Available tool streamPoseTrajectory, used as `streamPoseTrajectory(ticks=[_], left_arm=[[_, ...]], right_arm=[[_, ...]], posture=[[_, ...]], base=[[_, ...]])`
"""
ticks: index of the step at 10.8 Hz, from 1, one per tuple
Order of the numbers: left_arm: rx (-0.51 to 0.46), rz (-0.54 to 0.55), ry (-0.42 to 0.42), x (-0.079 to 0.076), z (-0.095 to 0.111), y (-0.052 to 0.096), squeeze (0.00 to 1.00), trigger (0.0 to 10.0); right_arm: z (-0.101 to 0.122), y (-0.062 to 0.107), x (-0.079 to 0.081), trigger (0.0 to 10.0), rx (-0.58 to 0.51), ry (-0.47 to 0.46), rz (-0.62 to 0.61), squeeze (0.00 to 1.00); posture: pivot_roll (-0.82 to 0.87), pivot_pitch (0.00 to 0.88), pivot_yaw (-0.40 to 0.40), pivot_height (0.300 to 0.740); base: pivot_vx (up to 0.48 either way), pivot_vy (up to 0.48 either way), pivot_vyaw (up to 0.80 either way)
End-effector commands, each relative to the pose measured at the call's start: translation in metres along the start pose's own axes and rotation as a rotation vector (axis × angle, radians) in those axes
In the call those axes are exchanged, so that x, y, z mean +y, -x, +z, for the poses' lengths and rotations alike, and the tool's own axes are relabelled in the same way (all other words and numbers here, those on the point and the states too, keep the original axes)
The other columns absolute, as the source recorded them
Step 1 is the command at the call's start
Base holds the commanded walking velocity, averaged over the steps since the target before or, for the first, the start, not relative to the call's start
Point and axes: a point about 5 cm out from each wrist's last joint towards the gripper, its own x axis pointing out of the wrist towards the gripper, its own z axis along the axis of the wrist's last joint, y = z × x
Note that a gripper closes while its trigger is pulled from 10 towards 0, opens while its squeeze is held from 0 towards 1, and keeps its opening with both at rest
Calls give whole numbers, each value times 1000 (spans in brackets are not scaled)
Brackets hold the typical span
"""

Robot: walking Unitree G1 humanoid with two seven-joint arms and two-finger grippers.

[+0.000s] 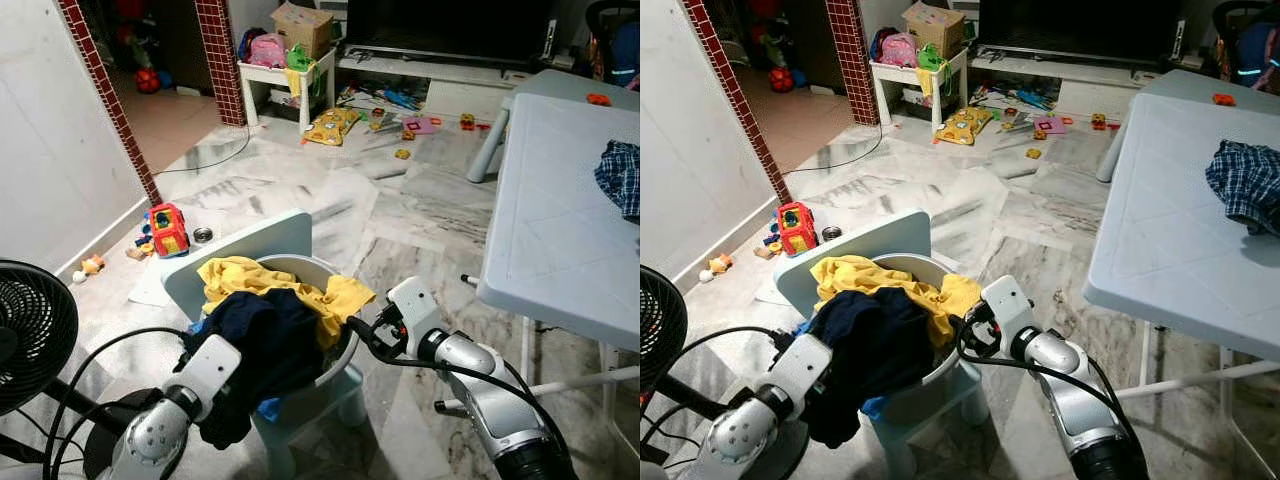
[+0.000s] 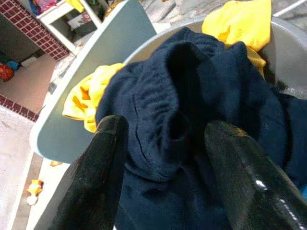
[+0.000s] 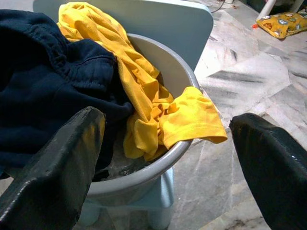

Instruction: Hang hanger

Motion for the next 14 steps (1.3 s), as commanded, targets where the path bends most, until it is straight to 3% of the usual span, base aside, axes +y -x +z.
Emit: streamPoseTrajectory(ticks=[1,9,12,13,14], left_arm=[[17,-32,-38,-1,-5,4,1000,10000],[108,-38,-69,-2,-42,8,1000,10000],[82,-23,-79,-1,-42,6,1000,10000],[67,-22,-87,-1,-40,3,776,10000],[51,-24,-95,0,-37,-1,725,10000]], right_arm=[[2,-3,1,10000,-5,6,9,0],[1,-3,2,10000,-4,-1,14,0],[1,-3,2,10000,-3,1,18,0],[1,-4,2,10000,-3,1,18,0],[1,-4,2,10000,-4,1,17,0]], posture=[[-136,0,29,740],[-136,0,29,740],[-138,0,27,740],[-141,0,27,740],[-145,0,30,740]], base=[[0,0,0],[0,0,0],[0,0,0],[0,0,0],[0,0,0]])
